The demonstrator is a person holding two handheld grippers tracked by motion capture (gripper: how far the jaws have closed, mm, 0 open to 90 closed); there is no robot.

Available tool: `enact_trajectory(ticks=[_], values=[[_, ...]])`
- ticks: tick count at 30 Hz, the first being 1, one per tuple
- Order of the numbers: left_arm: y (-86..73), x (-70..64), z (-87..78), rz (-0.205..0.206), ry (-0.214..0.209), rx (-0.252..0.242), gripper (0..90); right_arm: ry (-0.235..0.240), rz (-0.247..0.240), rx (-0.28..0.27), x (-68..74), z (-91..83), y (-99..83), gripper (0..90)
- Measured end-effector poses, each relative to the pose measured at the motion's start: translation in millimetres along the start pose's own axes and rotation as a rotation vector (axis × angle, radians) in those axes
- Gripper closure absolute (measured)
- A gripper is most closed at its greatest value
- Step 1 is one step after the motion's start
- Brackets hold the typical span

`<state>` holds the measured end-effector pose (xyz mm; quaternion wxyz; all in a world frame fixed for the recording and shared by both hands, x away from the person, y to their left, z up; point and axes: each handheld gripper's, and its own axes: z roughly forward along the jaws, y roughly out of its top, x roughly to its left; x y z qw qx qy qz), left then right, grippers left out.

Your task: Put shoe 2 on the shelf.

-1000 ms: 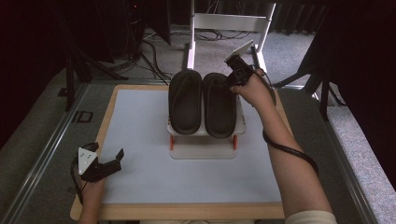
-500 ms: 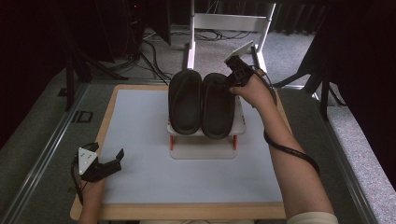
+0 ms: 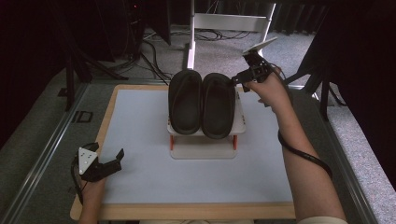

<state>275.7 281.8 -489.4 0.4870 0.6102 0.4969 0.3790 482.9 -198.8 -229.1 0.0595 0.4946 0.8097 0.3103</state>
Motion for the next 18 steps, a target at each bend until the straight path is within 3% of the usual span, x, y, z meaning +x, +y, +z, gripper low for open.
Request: enact_trajectory(ticks=[5,9,14,18], values=[[0.0,-0.1,0.1,-0.002,0.002,0.0,1.8,0.032,0.014,-0.054,-15.0,-10.1,-15.2,21.2],[0.0,-0.1,0.1,-0.003,0.003,-0.001,1.8,0.044,-0.002,-0.077,-22.5,-14.0,-25.1,19.6],[-0.2,-0.1,-0.1,-0.003,0.004,-0.005,1.8,-0.002,-0.037,-0.16,-39.3,-19.0,-46.7,17.2],[-0.1,0.1,-0.2,-0.004,0.004,-0.003,1.8,-0.017,-0.034,-0.175,-50.8,-19.8,-58.8,17.2]])
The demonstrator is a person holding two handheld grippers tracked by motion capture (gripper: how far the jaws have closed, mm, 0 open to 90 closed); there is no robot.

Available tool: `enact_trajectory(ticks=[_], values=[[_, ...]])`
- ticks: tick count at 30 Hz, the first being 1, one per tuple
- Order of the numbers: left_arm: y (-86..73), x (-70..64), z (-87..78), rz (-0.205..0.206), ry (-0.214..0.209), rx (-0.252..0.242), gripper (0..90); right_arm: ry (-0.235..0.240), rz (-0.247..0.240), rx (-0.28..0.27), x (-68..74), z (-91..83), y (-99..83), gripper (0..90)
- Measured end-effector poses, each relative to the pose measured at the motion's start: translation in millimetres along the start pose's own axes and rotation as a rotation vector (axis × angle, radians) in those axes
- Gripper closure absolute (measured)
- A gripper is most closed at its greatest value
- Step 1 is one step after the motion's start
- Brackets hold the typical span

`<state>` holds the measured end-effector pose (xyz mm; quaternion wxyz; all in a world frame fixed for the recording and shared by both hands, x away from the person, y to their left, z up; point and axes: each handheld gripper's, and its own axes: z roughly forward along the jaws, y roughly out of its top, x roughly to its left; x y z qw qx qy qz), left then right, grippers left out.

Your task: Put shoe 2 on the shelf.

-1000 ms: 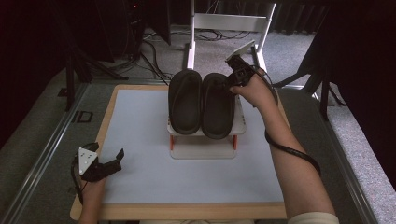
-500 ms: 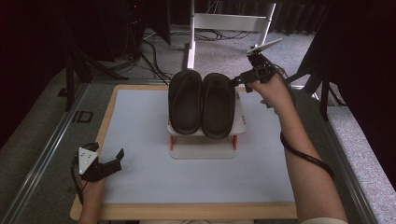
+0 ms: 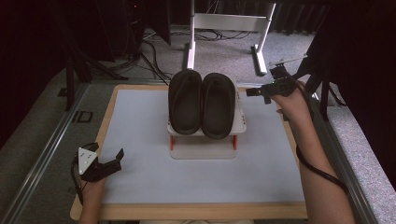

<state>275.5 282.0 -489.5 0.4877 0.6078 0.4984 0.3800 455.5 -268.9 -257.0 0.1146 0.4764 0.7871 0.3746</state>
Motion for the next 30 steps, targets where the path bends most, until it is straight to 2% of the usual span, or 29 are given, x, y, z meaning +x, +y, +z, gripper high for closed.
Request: enact_trajectory(ticks=[8,9,14,15,16,17,20,21,29,30], values=[[-0.1,0.1,-0.1,0.0,-0.001,-0.001,1.8,-0.04,-0.024,-0.011,-12.6,1.1,-23.9,17.2],[-0.1,0.1,-0.2,-0.001,-0.001,-0.003,1.8,-0.045,-0.021,-0.015,-16.9,2.7,-32.3,17.3],[-0.2,0.3,-0.3,-0.001,-0.002,-0.003,1.8,-0.047,-0.002,-0.034,-26.1,5.7,-47.8,17.2],[-0.2,0.2,-0.3,-0.002,-0.002,-0.004,1.8,-0.069,-0.01,-0.031,-31.1,9.7,-58.4,17.2],[-0.2,0.2,-0.3,-0.002,-0.002,-0.004,1.8,-0.069,-0.01,-0.031,-31.1,9.7,-58.4,17.2],[-0.2,0.2,-0.3,-0.001,-0.002,-0.003,1.8,-0.077,0.005,-0.036,-36.9,13.3,-68.5,17.2],[-0.2,0.2,-0.3,-0.002,-0.001,-0.004,1.8,-0.07,0.023,-0.04,-42.3,16.8,-77.4,17.2],[-0.2,0.3,-0.3,-0.001,-0.001,-0.003,1.8,-0.072,0.035,-0.037,-47.4,21.4,-87.3,17.2],[-0.2,0.3,-0.3,-0.002,-0.001,-0.004,1.8,-0.102,0.043,-0.052,-65.7,36.7,-128.9,17.1],[-0.2,0.3,-0.3,-0.002,-0.001,-0.004,1.8,-0.102,0.043,-0.052,-65.7,36.7,-128.9,17.1]])
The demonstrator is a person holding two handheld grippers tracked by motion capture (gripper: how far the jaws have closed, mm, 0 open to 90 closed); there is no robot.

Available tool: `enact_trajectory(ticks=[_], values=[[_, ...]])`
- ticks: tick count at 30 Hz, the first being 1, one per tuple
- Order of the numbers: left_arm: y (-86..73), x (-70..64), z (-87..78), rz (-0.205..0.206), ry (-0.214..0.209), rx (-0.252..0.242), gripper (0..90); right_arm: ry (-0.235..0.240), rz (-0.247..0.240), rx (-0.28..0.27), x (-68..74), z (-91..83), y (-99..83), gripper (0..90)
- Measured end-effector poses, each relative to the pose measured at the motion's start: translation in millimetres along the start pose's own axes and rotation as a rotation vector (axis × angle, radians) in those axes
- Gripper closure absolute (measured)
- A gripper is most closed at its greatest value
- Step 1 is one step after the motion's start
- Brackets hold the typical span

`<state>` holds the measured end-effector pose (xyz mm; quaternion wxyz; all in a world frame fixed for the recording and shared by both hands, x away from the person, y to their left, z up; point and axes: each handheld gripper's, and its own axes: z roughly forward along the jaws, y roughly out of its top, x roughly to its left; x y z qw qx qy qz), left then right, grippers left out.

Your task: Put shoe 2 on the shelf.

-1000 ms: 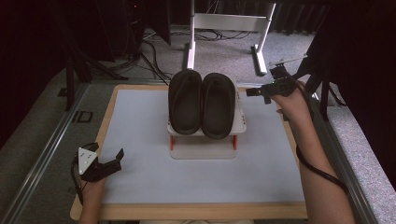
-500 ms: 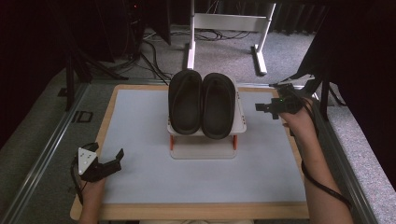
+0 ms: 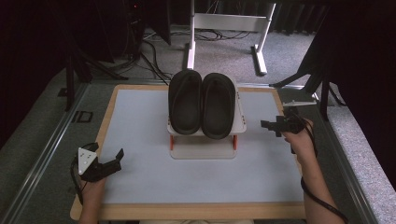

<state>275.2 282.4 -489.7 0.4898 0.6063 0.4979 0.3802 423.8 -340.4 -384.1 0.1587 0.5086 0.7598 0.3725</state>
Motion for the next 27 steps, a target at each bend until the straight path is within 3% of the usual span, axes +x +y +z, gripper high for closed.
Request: enact_trajectory(ticks=[1,5,6,14,27], values=[[0.0,0.0,0.0,0.0,0.0,0.0,1.8,-0.004,0.013,-0.014,-4.0,3.0,-11.8,17.1],[0.0,0.0,0.0,-0.001,0.001,0.001,1.8,-0.014,0.023,-0.013,-7.3,6.3,-21.7,17.1],[0.0,0.0,0.0,-0.001,0.001,0.0,1.8,-0.041,0.04,-0.007,-11.9,12.6,-35.8,17.1],[0.0,0.2,0.0,-0.002,-0.001,0.0,1.8,-0.066,0.095,-0.007,-21.5,19.0,-71.3,17.1],[-0.4,-0.7,-1.1,0.003,0.008,-0.007,1.8,-0.126,0.12,-0.055,-23.6,21.0,-96.1,17.2]])
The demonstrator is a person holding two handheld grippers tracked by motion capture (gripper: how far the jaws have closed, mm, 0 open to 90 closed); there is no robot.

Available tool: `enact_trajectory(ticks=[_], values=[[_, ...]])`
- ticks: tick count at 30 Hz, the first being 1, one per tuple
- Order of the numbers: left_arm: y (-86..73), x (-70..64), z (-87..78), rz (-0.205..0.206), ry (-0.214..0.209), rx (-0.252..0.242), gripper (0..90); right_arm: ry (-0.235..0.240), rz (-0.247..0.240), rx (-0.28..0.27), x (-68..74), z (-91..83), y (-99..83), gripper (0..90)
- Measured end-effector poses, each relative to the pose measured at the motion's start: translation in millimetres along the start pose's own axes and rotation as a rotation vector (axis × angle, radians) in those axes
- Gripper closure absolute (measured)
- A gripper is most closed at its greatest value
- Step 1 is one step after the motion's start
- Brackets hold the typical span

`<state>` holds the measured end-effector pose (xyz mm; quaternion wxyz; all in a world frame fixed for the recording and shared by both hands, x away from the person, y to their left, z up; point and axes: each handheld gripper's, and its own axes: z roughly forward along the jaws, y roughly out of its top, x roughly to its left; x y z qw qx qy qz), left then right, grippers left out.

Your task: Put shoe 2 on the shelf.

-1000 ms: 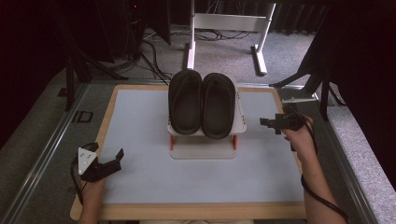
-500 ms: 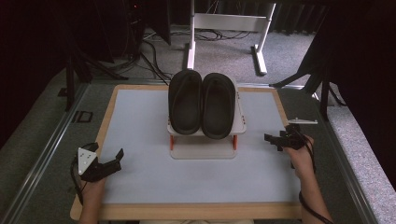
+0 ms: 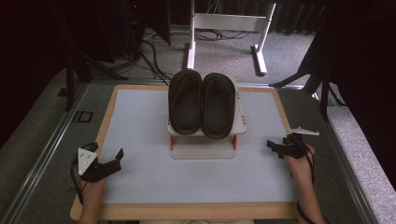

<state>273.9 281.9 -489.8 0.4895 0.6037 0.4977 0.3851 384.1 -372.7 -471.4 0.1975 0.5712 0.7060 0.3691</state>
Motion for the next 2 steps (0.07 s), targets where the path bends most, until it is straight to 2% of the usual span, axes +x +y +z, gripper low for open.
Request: enact_trajectory(ticks=[2], values=[[0.0,-0.2,-0.1,0.003,0.002,-0.002,1.8,0.001,0.009,-0.003,-1.9,0.2,-1.7,17.2]])
